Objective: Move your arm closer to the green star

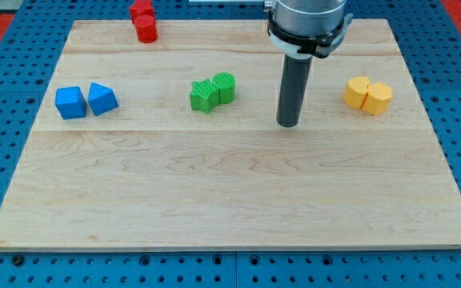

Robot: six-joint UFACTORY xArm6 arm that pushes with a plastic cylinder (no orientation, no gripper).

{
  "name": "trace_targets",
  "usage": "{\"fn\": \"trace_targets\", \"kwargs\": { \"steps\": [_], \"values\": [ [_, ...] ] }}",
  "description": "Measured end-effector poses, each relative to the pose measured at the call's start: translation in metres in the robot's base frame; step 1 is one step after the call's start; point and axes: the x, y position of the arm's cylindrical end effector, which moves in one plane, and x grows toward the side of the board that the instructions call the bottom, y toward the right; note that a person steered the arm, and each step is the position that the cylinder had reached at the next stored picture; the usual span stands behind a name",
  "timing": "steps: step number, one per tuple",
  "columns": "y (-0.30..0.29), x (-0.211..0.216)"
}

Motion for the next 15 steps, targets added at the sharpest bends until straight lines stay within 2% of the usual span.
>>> {"fn": "trace_targets", "kwargs": {
  "steps": [1,2,4,5,7,9,11,13,14,15],
  "values": [
    [0.0,0.01],
    [0.017,0.04],
    [0.159,0.026],
    [0.165,-0.006],
    [0.153,-0.124],
    [0.011,-0.179],
    [-0.18,-0.193],
    [-0.195,-0.137],
    [-0.179,-0.117],
    [-0.168,-0.077]
  ]
}}
